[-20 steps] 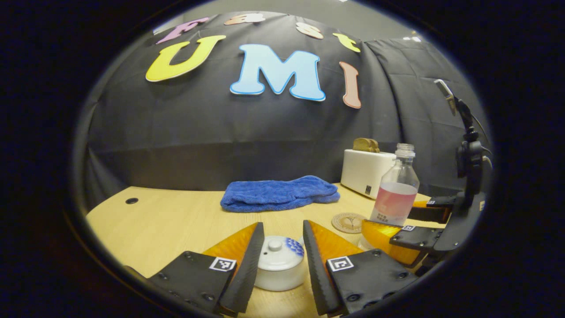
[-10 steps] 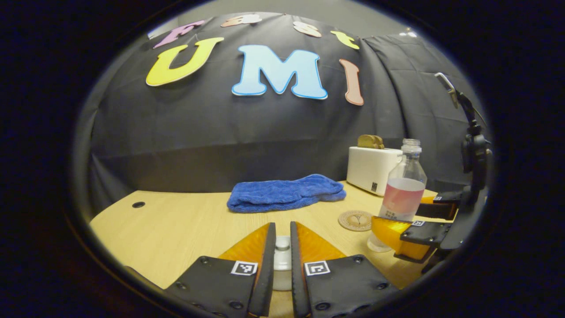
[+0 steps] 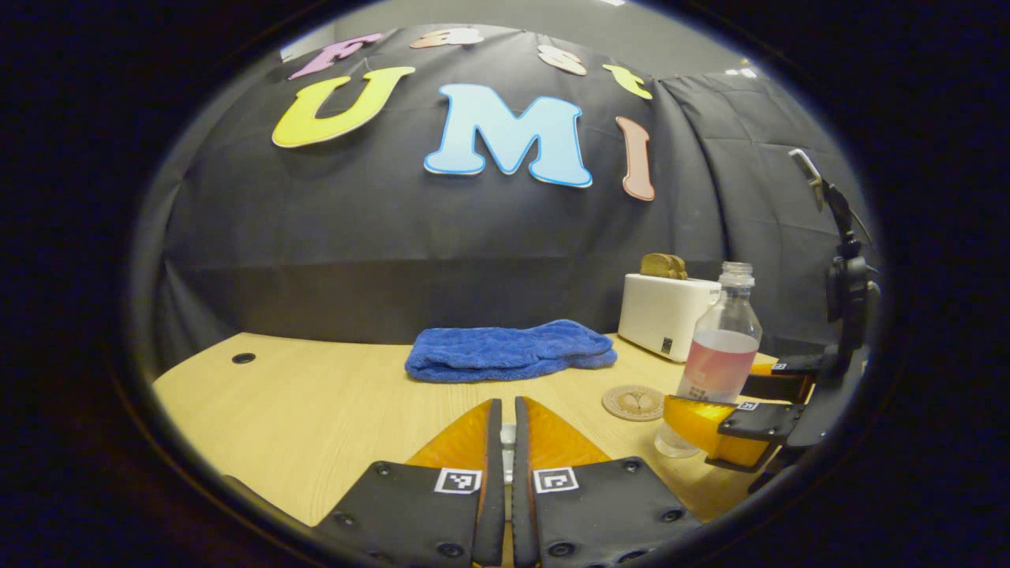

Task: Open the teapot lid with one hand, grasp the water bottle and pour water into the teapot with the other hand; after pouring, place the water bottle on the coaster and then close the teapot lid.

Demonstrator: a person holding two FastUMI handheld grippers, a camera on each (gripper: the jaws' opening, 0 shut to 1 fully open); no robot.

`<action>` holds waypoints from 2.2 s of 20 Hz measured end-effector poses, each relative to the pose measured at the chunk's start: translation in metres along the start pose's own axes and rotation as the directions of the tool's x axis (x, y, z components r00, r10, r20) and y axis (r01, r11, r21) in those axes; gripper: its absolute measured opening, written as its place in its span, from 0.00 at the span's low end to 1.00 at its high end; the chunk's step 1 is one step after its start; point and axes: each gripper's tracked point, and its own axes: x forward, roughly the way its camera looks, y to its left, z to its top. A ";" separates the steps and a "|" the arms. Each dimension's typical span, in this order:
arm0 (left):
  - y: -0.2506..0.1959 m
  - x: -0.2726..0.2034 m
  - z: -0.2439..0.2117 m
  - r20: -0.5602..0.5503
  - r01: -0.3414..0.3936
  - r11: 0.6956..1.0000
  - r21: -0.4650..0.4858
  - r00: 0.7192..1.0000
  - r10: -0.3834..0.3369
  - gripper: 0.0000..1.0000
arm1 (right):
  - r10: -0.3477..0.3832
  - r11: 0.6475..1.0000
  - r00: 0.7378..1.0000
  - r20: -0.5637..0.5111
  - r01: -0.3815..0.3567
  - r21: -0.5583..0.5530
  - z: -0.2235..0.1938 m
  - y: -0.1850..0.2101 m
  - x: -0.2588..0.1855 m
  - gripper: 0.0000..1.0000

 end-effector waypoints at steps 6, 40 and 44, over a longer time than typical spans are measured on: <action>0.003 -0.015 0.025 0.071 0.016 0.999 -0.038 0.997 -0.013 0.10 | -0.005 0.999 1.000 0.016 0.005 -0.037 0.004 0.003 -0.004 0.76; 0.132 -0.063 0.034 0.128 -0.053 0.972 -0.228 0.988 0.084 0.10 | -0.110 -0.158 0.961 0.253 0.235 -0.959 0.081 0.032 0.015 0.75; 0.131 -0.064 0.033 0.123 -0.047 0.972 -0.232 0.989 0.077 0.10 | -0.078 -0.277 0.966 0.248 0.218 -0.936 0.084 0.040 0.017 0.75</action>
